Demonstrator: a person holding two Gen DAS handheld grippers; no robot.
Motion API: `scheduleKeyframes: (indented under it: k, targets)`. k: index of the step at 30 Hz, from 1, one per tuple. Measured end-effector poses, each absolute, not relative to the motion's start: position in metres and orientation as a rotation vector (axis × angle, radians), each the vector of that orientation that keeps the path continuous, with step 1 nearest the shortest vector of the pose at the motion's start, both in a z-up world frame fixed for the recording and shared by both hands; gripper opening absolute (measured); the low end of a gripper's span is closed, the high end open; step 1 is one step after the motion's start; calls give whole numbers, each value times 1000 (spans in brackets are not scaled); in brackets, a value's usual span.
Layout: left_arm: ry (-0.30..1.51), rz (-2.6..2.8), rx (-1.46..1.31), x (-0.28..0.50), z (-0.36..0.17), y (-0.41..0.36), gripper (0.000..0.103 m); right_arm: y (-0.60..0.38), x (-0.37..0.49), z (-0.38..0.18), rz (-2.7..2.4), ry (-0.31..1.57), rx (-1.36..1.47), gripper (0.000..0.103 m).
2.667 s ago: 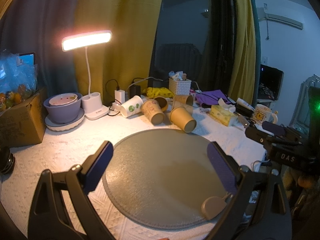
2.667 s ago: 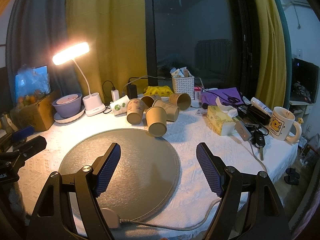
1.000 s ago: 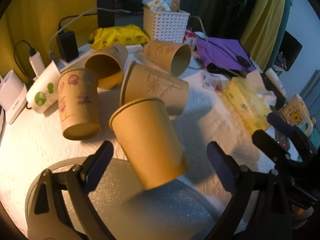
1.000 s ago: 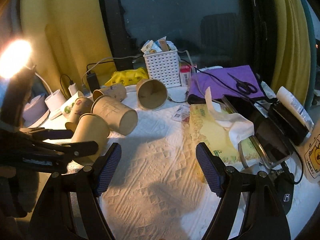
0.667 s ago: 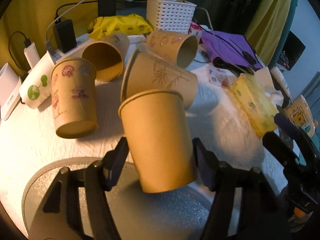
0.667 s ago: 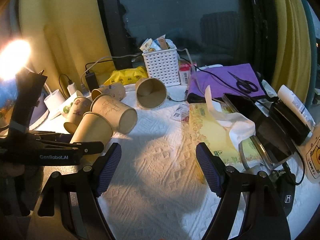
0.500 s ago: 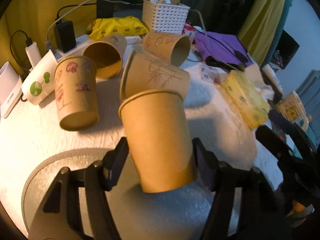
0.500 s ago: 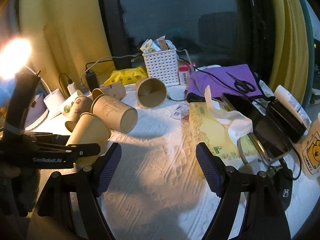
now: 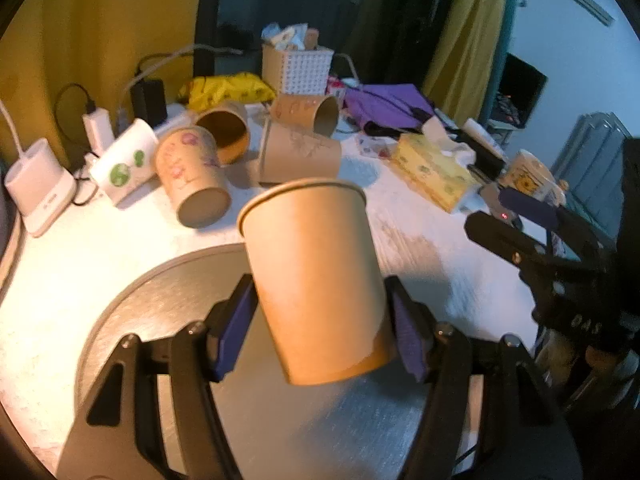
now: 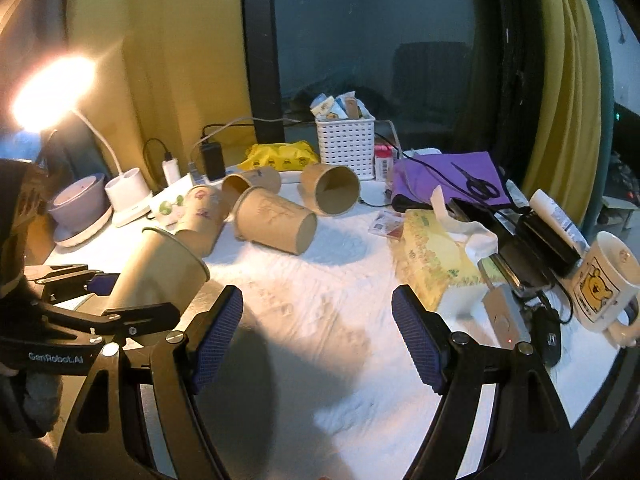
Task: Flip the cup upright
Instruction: 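Lift the kraft cup with the left tool, turning its opening upward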
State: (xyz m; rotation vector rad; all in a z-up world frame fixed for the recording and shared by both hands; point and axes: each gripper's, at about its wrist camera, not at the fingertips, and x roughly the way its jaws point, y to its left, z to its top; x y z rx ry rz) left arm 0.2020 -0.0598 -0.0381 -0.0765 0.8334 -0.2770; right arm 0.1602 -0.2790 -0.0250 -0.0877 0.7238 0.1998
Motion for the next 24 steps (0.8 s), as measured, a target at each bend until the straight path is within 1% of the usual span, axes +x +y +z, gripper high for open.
scheduleKeyframes:
  k: [5,13,24]
  targets:
    - [773,-300,-24,167,-39,-43,65,-259,137,-17,213,733,-67,80]
    - [704,-326,-15,119,-46,-21,65,-221,99,-14,244,758,-49,80]
    - [465,-313,-2,66,-41,6,65,-176,62,5,369,748,-4,80]
